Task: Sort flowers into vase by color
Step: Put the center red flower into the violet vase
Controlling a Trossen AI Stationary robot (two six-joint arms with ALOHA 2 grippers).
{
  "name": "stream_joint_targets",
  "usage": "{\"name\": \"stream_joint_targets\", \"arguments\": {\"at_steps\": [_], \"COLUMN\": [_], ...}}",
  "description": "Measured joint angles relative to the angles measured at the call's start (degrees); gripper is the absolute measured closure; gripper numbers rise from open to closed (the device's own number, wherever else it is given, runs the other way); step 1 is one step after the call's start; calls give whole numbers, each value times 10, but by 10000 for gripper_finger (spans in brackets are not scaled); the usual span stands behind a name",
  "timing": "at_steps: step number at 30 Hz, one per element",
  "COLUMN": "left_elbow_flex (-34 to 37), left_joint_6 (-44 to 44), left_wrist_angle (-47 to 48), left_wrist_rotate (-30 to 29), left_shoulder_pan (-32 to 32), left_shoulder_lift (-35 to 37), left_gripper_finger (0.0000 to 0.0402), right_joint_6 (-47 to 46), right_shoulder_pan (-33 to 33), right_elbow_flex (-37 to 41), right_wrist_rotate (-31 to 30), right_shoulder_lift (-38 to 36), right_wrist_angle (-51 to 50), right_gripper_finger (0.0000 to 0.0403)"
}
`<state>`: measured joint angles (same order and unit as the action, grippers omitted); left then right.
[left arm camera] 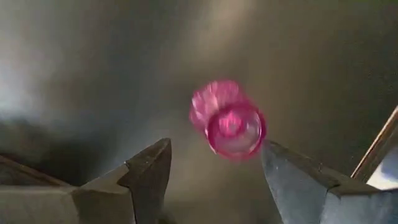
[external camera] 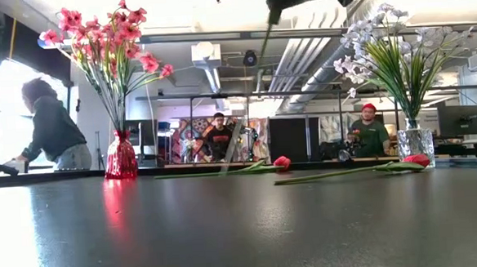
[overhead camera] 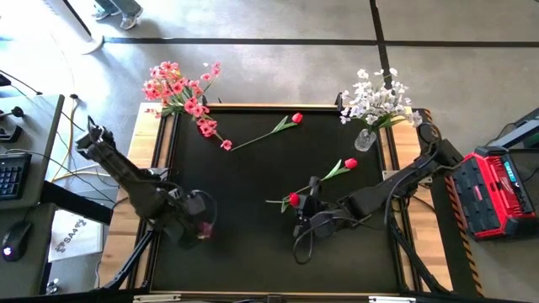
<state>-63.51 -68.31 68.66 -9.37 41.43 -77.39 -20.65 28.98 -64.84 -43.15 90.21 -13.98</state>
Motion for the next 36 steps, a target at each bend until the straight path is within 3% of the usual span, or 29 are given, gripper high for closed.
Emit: {"name": "stream_joint_targets", "arguments": {"at_steps": [4,8,15,20,27,31,36], "left_elbow_flex": [0,0,0,0,1,1,1], "left_joint_6": [41,172,467,592,619,635,648], "left_wrist_angle": [-26,-129,-384,-479,-510,-536,-538], "left_wrist_rotate": [-118,-254,-314,-255,-118,-27,-28], "left_shoulder_pan": [-2,-17,-89,-138,-217,-242,-255], "left_shoulder_lift": [45,57,4,-16,-20,-35,-40], "left_gripper_finger": [167,167,167,167,180,211,281], "right_joint_6": [32,77,151,162,164,166,166], "right_shoulder_pan": [-11,-34,-74,-86,-95,-99,-97], "right_elbow_flex": [0,0,0,0,0,0,0], "right_wrist_rotate": [20,79,228,244,253,251,216], "right_shoulder_lift": [0,3,3,2,1,1,1], "right_wrist_angle": [66,124,261,262,255,248,230], "right_gripper_finger": [402,402,402,402,402,402,402]}}
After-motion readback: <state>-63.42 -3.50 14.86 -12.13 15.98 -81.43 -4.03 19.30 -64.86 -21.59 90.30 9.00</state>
